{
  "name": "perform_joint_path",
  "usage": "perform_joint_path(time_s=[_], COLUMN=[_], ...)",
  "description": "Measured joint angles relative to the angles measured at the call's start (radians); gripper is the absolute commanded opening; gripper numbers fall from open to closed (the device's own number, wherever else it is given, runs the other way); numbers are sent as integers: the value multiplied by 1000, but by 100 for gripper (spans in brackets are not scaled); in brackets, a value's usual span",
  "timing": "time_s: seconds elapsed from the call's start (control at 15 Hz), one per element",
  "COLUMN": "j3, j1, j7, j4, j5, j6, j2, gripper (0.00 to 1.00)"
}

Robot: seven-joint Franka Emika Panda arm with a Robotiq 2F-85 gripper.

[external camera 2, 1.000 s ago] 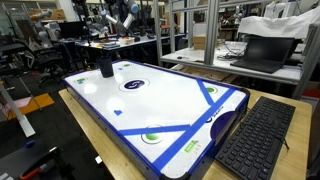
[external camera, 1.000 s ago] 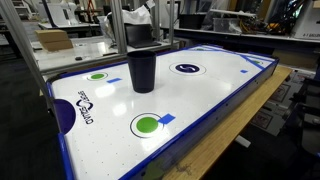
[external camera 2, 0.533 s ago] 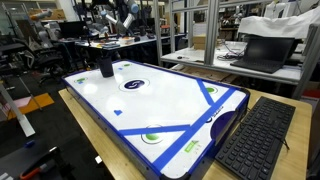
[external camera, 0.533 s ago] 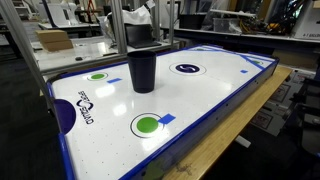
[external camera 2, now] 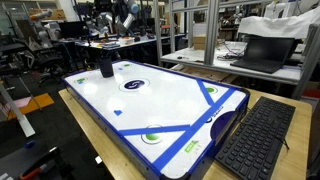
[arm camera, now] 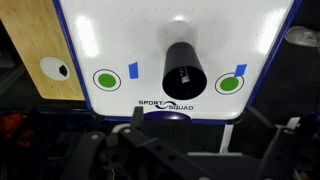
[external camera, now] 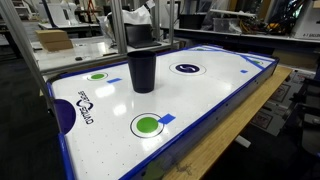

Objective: Take the black marker out of the black cup

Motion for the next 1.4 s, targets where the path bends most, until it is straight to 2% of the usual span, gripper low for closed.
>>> perform_joint_path(time_s=[0.2, 0.8, 1.4], j3=[29, 62, 66], j1=[1, 18, 18], j7=[-43, -44, -50], j4=[52, 150, 166], j5=[-10, -60, -64], j6=[-37, -47, -48], j2=[58, 210, 225], gripper=[100, 100, 100])
